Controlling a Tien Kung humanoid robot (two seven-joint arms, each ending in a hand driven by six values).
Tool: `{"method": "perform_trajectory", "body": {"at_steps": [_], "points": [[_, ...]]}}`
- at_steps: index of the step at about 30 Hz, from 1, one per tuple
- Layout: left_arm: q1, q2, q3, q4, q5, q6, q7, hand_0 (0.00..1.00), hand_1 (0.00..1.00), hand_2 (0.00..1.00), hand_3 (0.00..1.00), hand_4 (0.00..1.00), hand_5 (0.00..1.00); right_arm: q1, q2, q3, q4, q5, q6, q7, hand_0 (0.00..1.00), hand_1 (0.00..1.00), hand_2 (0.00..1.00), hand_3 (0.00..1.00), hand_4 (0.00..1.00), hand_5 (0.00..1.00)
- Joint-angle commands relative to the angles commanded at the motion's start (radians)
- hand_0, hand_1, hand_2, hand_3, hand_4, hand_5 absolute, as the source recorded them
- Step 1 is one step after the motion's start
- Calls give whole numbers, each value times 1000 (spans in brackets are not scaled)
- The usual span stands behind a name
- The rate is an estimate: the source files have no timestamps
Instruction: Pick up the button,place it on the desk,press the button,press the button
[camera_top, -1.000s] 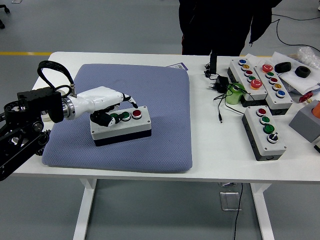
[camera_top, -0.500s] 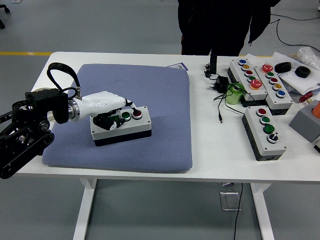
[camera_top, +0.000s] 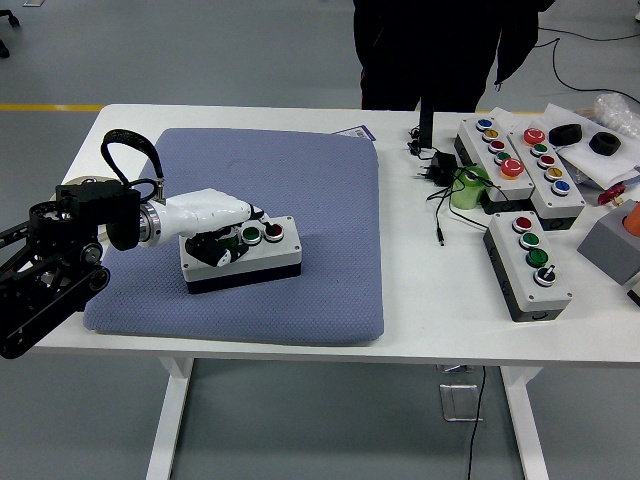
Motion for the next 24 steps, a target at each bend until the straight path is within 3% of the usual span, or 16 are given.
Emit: {"method": "perform_trajectory", "body": {"at_steps": [3, 4, 6, 9, 10, 15, 16, 21, 22, 24], "points": [[6, 2, -13, -7, -1, 7, -2, 2, 2, 2, 763, 471, 2, -1, 0, 0, 0, -1, 0, 0, 761, 725, 732, 591, 192, 152], [12, 3, -27, -14, -5, 11, -4, 2, 2, 2, 763, 616, 2, -2, 0, 1, 0, -1, 0, 0, 761, 726, 732, 591, 192, 152], [18, 4, -46, -22, -12, 16, -5, 2, 2, 2, 763, 616, 2, -3, 0, 1, 0, -1, 0, 0, 761, 726, 732, 591, 192, 152], [35, 6, -106, -42, -71, 60, -10, 2, 2, 2, 763, 616, 2, -4, 0, 3, 0, -3, 0, -1, 761, 726, 732, 591, 192, 152], [41, 5, -127, -44, -102, 77, -12, 2, 4, 120, 836, 893, 581, -4, 0, 2, 0, -3, 0, -1, 761, 727, 732, 591, 192, 151], [60, -2, -201, -27, -252, 141, -5, 2, 4, 120, 836, 893, 581, -4, 1, 4, 0, -6, 0, -1, 761, 727, 732, 591, 192, 151], [64, -4, -217, -17, -298, 160, -1, 137, 263, 357, 892, 920, 860, -5, 1, 5, 0, -6, 0, -1, 761, 726, 732, 591, 192, 151], [79, -12, -256, 37, -506, 211, 18, 137, 263, 357, 892, 920, 860, -4, 0, 2, 0, -3, 0, -1, 761, 726, 732, 591, 192, 151], [82, -13, -261, 45, -545, 227, 20, 617, 746, 836, 998, 889, 998, -3, 0, 1, 0, -3, 0, -1, 761, 726, 732, 591, 192, 151], [90, -16, -278, 69, -636, 286, 27, 617, 746, 836, 998, 889, 998, -2, 0, -1, 0, -1, 0, -1, 761, 726, 732, 591, 192, 151]]}}
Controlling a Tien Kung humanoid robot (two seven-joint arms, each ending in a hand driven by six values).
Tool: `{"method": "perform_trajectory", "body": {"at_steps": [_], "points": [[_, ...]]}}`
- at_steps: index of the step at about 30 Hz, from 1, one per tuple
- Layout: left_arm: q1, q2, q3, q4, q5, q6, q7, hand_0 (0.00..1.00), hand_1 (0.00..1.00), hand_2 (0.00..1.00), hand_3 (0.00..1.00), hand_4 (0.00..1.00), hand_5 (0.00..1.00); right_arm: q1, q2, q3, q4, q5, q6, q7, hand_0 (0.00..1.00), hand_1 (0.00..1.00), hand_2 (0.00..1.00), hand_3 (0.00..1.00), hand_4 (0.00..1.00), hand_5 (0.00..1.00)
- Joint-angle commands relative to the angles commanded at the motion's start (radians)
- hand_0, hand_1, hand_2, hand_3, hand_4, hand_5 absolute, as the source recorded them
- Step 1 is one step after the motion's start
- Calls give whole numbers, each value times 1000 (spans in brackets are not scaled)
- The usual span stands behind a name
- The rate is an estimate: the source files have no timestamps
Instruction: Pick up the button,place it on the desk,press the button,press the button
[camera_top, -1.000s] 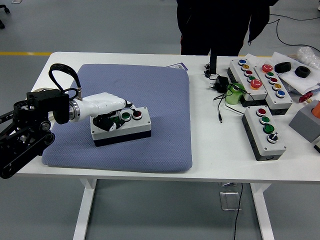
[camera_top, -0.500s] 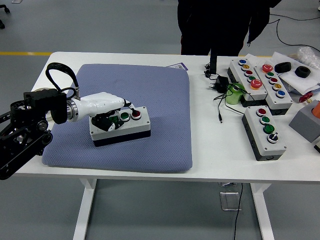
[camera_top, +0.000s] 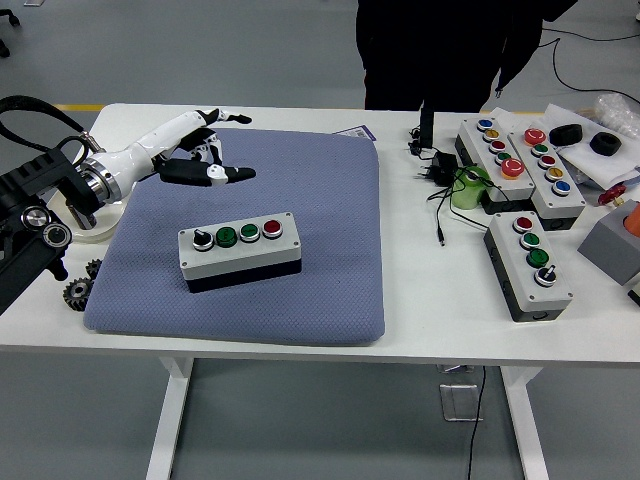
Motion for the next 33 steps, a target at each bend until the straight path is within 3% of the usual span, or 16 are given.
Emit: {"method": "perform_trajectory", "body": {"at_steps": [3, 4, 8, 17, 29, 33], "points": [[10, -3, -26, 23, -124, 77, 2, 617, 746, 836, 998, 889, 998, 1, 0, 1, 0, -1, 0, 0, 761, 727, 732, 591, 192, 152], [13, -4, -37, 33, -169, 113, 1, 897, 911, 973, 998, 865, 998, 1, 1, 2, 0, -2, 0, -1, 761, 727, 732, 591, 192, 152], [25, -9, -89, 71, -331, 201, -2, 897, 911, 973, 998, 865, 998, 1, 0, 4, 0, -5, 1, -1, 761, 727, 732, 591, 192, 152], [52, -26, -211, 149, -688, 147, 16, 898, 904, 961, 998, 840, 998, 5, 1, 11, 0, -17, 2, -3, 761, 726, 732, 591, 192, 152], [84, -36, -264, 179, -707, 118, 23, 883, 896, 945, 979, 824, 998, 6, 1, 19, 0, -24, 2, -2, 761, 725, 731, 591, 192, 152], [84, -45, -273, 188, -697, 71, 21, 883, 896, 945, 979, 824, 998, 8, 2, 25, 0, -40, 3, -7, 761, 725, 731, 591, 192, 152]]}}
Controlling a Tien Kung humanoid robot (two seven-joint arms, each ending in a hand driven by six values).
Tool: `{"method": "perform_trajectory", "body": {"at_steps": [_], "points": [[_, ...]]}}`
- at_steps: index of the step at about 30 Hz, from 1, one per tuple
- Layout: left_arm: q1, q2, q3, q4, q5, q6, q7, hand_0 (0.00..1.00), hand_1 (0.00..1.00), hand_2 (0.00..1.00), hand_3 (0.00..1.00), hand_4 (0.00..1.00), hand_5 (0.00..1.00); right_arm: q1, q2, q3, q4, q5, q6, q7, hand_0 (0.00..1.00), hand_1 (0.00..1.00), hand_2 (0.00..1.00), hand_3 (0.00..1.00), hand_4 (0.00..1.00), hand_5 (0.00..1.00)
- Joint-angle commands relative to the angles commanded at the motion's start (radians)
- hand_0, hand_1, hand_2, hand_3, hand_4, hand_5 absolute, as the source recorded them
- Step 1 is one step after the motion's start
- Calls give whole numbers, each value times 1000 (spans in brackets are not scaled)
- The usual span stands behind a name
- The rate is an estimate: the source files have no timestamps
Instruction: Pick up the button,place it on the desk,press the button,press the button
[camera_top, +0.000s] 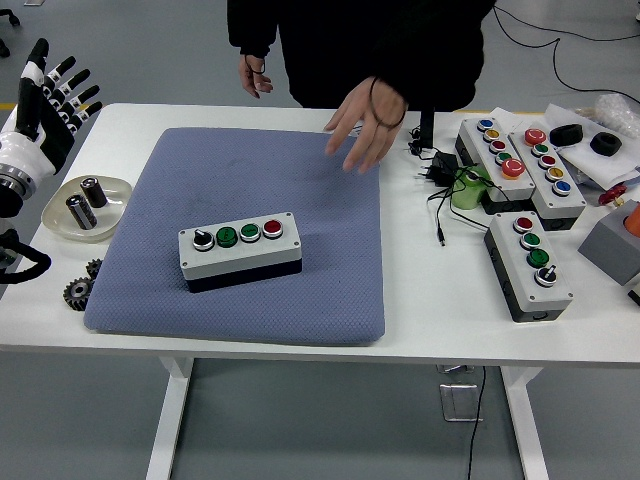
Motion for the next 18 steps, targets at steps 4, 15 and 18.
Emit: {"method": "perform_trajectory", "body": {"at_steps": [4, 15, 18], "points": [[6, -2, -8, 4, 0, 2, -1, 863, 882, 926, 951, 826, 998, 7, 1, 10, 0, -12, 0, -3, 761, 725, 731, 591, 192, 152], [34, 9, -29, -10, 28, -3, 0, 858, 876, 908, 922, 829, 998, 27, -7, 0, 0, -9, -1, -4, 760, 722, 730, 590, 192, 152], [45, 17, -32, -21, 39, -1, 0, 858, 876, 908, 922, 829, 998, 27, -10, -4, 0, -16, 0, -6, 760, 722, 730, 590, 192, 152]]}}
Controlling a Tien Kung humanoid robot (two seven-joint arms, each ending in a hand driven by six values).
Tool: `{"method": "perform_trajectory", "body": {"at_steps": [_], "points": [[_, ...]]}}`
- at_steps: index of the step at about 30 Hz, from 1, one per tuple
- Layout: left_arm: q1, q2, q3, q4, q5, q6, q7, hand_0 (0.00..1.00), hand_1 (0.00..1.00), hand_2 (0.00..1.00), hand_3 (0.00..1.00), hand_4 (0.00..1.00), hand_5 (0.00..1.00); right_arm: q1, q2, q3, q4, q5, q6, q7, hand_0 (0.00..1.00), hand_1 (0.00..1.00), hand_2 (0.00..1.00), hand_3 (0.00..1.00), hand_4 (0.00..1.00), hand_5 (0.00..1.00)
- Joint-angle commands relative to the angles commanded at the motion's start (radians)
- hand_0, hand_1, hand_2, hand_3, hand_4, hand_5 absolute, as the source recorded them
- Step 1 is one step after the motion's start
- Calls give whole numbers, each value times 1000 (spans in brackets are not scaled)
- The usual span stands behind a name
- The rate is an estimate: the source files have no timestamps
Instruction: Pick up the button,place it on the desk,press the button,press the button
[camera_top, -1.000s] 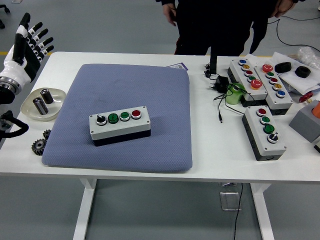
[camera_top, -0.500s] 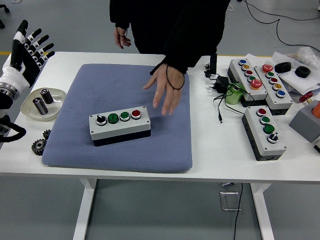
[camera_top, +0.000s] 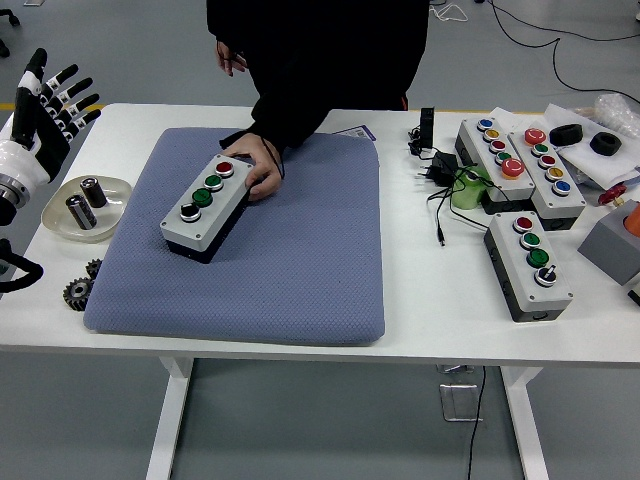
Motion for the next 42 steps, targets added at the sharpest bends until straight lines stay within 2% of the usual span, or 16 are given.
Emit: {"method": "perform_trajectory", "body": {"at_steps": [10, 28, 33, 42], "points": [[22, 22, -19, -21, 14, 9, -2, 855, 874, 908, 923, 825, 998, 1, 0, -13, 0, -19, 7, -5, 761, 723, 730, 590, 192, 152], [43, 31, -34, -21, 14, 14, 3, 865, 880, 913, 925, 828, 998, -1, 2, -10, 0, -34, 5, -6, 759, 724, 731, 591, 192, 152], [42, 35, -27, -31, 68, 22, 4, 865, 881, 916, 925, 827, 998, 1, 3, -14, 0, -31, 3, -4, 760, 725, 730, 591, 192, 152], [47, 41, -22, -35, 66, 23, 3, 868, 881, 916, 926, 825, 998, -11, 9, 14, 0, -48, -2, 5, 760, 725, 730, 591, 192, 152]]}}
